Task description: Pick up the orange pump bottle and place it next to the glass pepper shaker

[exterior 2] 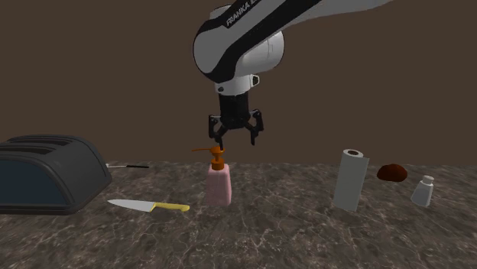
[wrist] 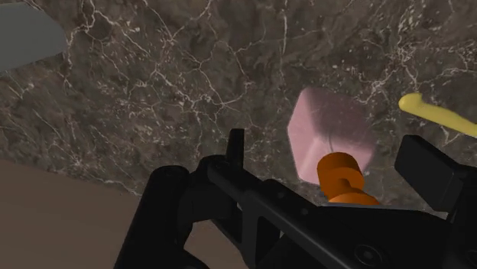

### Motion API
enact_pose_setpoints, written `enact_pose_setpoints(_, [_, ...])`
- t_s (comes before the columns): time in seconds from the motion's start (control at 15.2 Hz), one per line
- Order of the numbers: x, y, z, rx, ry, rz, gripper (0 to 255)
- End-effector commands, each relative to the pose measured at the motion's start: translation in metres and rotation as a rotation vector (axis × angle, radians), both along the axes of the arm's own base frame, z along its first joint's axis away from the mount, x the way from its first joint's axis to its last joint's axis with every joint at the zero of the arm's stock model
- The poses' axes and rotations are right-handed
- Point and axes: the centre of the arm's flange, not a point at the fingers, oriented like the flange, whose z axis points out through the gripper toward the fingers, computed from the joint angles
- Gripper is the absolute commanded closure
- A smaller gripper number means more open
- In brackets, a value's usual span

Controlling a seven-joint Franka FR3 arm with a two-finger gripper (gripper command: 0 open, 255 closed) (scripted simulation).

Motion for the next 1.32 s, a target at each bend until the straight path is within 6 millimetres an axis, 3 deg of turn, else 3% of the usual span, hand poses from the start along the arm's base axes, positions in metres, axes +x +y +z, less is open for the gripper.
enact_pose_setpoints(0.0, [0.021, 0.006, -0.012, 0.002, -0.016, -0.013, 0])
enact_pose_setpoints(0.4, [0.086, 0.028, -0.04, 0.007, -0.062, -0.051, 0])
enact_pose_setpoints(0.92, [0.095, 0.024, -0.081, 0.007, -0.065, -0.053, 0])
enact_pose_setpoints(1.25, [0.095, 0.024, -0.081, 0.007, -0.065, -0.053, 0])
